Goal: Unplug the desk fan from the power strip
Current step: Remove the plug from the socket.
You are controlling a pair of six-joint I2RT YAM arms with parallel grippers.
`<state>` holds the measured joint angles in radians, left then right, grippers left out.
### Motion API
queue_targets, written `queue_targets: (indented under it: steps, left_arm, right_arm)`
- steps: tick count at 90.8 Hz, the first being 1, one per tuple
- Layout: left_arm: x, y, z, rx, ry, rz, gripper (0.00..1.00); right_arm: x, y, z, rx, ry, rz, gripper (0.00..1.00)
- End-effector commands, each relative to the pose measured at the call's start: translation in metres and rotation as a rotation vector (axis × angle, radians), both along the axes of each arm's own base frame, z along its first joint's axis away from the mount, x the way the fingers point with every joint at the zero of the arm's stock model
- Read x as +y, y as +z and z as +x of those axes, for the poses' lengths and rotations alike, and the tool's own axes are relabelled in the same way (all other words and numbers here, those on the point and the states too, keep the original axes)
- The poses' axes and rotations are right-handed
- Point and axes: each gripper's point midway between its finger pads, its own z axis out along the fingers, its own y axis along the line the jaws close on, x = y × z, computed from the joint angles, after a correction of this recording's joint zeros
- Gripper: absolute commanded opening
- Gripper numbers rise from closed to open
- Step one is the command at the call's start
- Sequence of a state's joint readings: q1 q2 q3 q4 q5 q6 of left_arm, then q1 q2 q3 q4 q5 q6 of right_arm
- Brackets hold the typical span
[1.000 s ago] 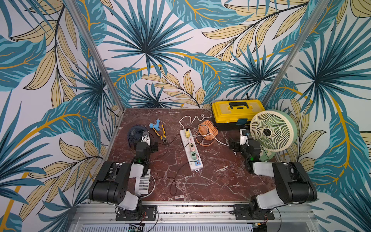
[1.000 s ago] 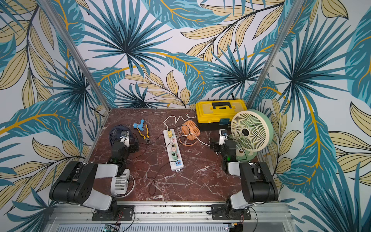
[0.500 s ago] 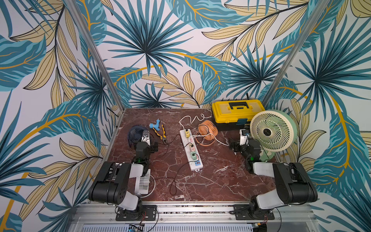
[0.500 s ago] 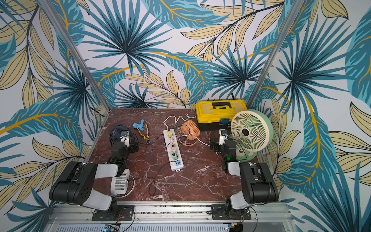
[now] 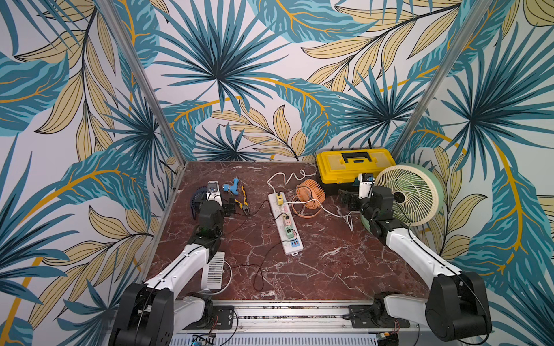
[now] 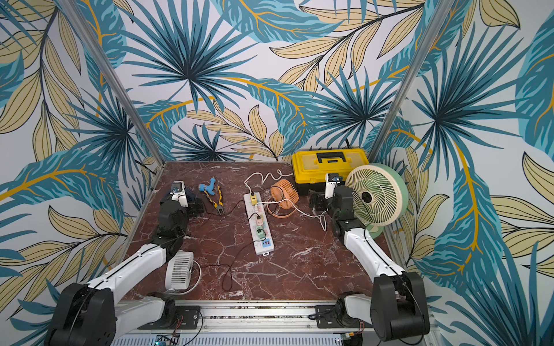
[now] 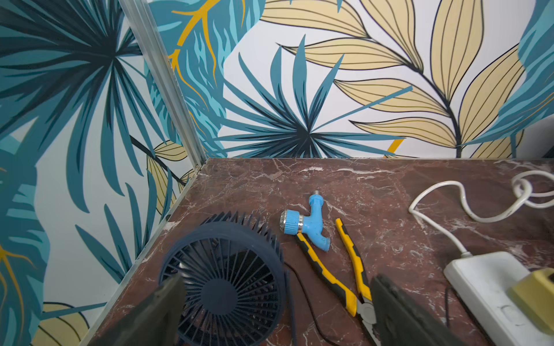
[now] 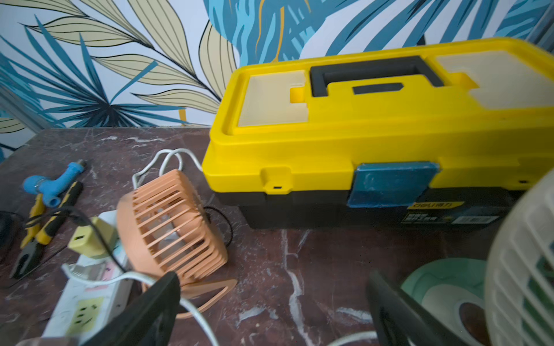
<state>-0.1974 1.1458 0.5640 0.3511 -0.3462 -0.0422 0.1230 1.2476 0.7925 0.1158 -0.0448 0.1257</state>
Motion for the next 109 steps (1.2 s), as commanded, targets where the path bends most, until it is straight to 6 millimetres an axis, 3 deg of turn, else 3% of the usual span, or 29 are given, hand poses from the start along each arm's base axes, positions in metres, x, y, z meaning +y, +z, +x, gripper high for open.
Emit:
queue_targets:
  steps: [1, 25, 51, 67, 78, 88, 109]
  left_arm:
    - [-0.012, -0.004, -0.008, 0.079, -0.025, -0.109, 1.00]
    - [-0.054, -0.015, -0.026, 0.168, -0.211, -0.324, 1.00]
    - [-0.105, -0.044, -0.046, 0.292, -0.434, -0.544, 0.99]
    - [-0.128, -0.079, -0.054, 0.410, -0.507, -0.661, 0.96]
    - [-0.140, -0.091, -0.057, 0.434, -0.539, -0.716, 0.95]
    - [-0.149, -0.096, -0.059, 0.445, -0.562, -0.731, 0.94]
    - [-0.162, -0.101, -0.063, 0.468, -0.606, -0.735, 0.92]
  right_arm:
    - [0.018, -0.014, -0.030, 0.176, 0.006, 0.013, 0.99]
    - [0.071, -0.018, -0.076, 0.291, 0.049, 0.081, 0.99]
    - [0.118, -0.019, -0.102, 0.323, 0.020, 0.022, 1.00]
    - [0.169, -0.017, -0.108, 0.337, 0.098, -0.025, 0.97]
    - [0.198, -0.024, -0.108, 0.374, 0.132, -0.029, 0.85]
    - [0.215, -0.030, -0.106, 0.384, 0.127, -0.074, 0.77]
    - [0.229, -0.052, -0.102, 0.431, 0.080, -0.170, 0.72]
